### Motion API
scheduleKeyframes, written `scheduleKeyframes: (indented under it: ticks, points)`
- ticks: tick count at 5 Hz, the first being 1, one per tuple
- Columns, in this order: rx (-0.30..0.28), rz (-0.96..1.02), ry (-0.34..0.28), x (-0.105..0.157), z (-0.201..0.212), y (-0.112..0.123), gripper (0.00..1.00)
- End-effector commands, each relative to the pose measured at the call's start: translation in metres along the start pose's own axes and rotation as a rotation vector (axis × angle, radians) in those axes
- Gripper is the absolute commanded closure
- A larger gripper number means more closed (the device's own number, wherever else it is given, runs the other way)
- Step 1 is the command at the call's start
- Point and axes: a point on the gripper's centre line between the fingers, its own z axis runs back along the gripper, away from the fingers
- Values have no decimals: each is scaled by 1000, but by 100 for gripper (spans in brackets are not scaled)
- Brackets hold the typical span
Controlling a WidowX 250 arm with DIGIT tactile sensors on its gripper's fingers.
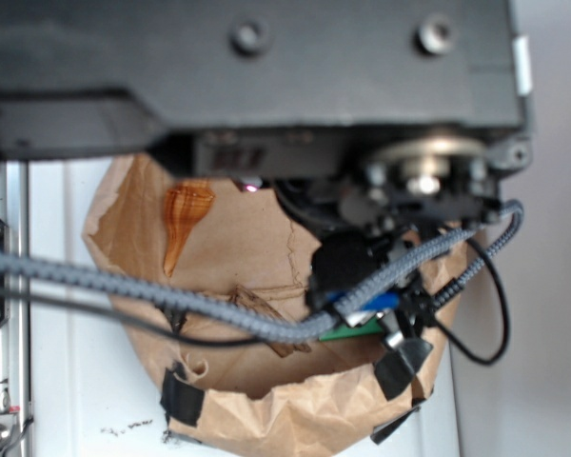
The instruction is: Grab the shell.
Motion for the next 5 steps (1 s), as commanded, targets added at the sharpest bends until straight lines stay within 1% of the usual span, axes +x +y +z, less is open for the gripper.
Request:
scheduleKeyframes:
  ticks: [1, 2, 3, 5]
  points:
    - [-52, 90, -97, 19, -28, 7, 0]
    - [-3, 96, -141, 18, -61, 14, 0]
    - [24, 119, -164, 19, -78, 22, 0]
    - [42, 181, -163, 37, -86, 58, 0]
